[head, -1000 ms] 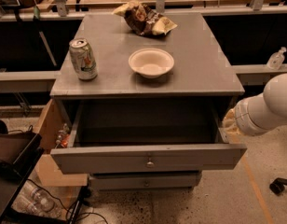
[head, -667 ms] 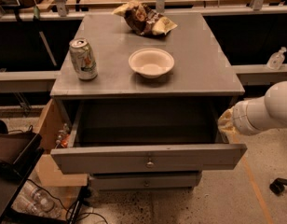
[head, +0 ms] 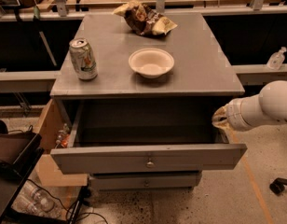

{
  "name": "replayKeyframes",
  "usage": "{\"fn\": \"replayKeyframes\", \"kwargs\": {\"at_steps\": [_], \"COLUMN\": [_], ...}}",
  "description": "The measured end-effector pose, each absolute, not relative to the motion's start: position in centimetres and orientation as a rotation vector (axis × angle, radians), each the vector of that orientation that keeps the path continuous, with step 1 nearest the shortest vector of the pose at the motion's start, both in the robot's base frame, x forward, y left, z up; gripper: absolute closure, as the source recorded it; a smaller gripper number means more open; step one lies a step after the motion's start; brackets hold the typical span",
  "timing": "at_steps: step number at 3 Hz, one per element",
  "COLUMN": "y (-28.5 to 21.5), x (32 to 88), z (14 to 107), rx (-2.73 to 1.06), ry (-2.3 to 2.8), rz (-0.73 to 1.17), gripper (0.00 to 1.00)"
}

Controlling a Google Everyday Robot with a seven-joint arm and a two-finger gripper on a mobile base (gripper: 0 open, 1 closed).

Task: Open top drawer

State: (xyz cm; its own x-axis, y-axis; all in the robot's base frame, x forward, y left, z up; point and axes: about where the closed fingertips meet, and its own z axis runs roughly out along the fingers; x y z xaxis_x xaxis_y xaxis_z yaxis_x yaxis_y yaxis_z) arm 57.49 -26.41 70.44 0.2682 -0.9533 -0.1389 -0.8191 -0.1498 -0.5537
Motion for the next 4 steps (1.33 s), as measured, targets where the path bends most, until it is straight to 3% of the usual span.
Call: {"fn": "replayKeyframes", "kwargs": {"at_steps": [4], "y": [-18.0], "x": [56.7], "z": [65.4], "rx": [-2.125], "ry": [1.625], "rz": [-0.415], "gripper": [1.0]}}
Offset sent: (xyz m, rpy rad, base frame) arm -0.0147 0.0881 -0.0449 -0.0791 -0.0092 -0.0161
